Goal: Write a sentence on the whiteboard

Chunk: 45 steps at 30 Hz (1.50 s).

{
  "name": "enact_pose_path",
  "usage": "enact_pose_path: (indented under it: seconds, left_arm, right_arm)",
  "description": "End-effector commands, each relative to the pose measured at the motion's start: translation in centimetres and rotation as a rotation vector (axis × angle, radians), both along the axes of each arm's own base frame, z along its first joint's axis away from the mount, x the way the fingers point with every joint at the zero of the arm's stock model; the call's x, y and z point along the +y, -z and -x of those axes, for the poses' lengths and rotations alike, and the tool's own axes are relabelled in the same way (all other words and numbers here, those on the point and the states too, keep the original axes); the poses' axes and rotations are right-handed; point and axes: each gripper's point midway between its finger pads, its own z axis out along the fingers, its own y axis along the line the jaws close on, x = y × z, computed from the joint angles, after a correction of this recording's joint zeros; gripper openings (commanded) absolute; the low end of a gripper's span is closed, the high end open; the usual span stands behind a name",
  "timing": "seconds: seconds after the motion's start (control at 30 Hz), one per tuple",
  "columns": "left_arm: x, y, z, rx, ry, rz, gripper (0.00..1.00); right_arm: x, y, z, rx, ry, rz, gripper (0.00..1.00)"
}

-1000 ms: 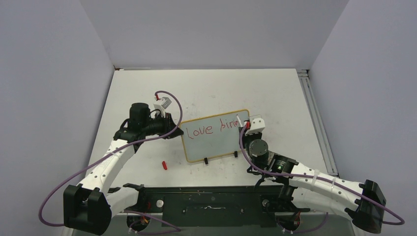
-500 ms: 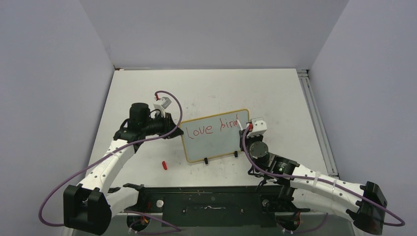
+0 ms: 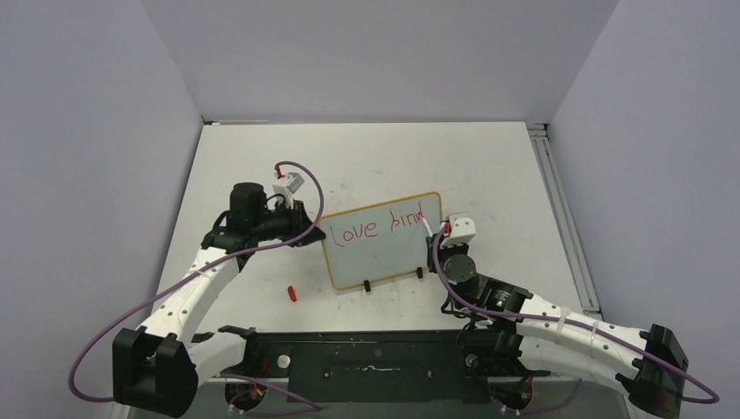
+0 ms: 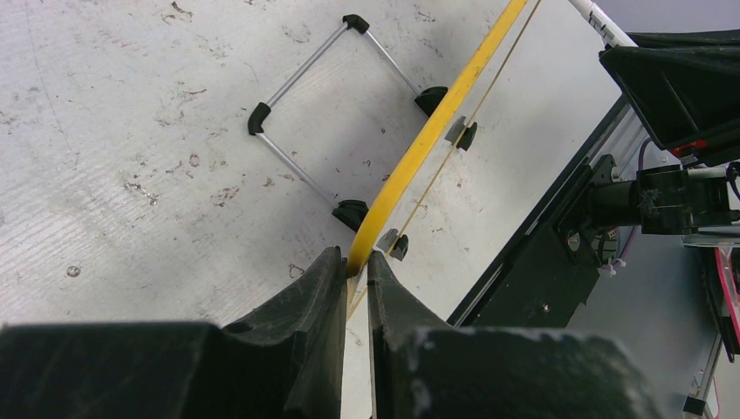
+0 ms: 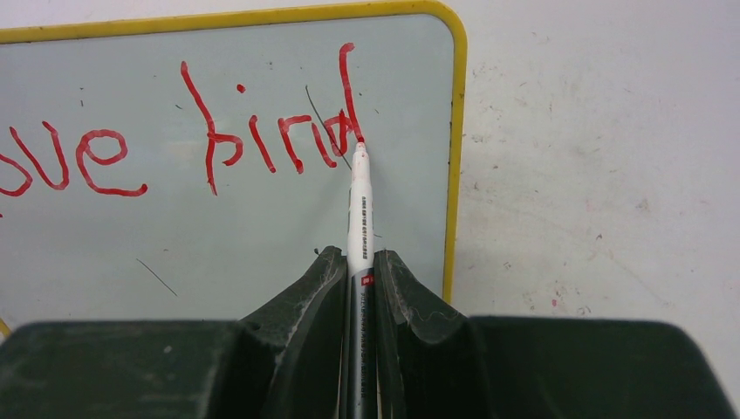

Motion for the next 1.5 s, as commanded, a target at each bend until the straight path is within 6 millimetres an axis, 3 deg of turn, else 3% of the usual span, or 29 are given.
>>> enact_pose_path:
  seconds: [0.0, 0.63, 1.13, 1.47]
  left_arm:
    - [-0.1, -1.7, -0.5, -0.065, 0.000, 0.013, 0.10]
    - [-0.1, -1.6, -0.5, -0.064, -0.002, 0.010, 0.10]
    - [0.1, -1.7, -0.6, -0.069, -0.011, 0.004, 0.10]
    - [0.1, -1.6, -0.6, -0.068, -0.010, 0.004, 0.10]
  right_arm:
    - [-0.4, 0.3, 0.1, 0.009, 0.013, -0.010, 0.05]
    - [-1.5, 0.2, 0.4, 0.010, 0.043, 0.001, 0.05]
    - [-1.8, -2.9, 0.8, -0.042, 0.022, -0.052, 0.05]
    - [-2.1, -3.5, 0.5, -0.064, 0.030, -0.046, 0.05]
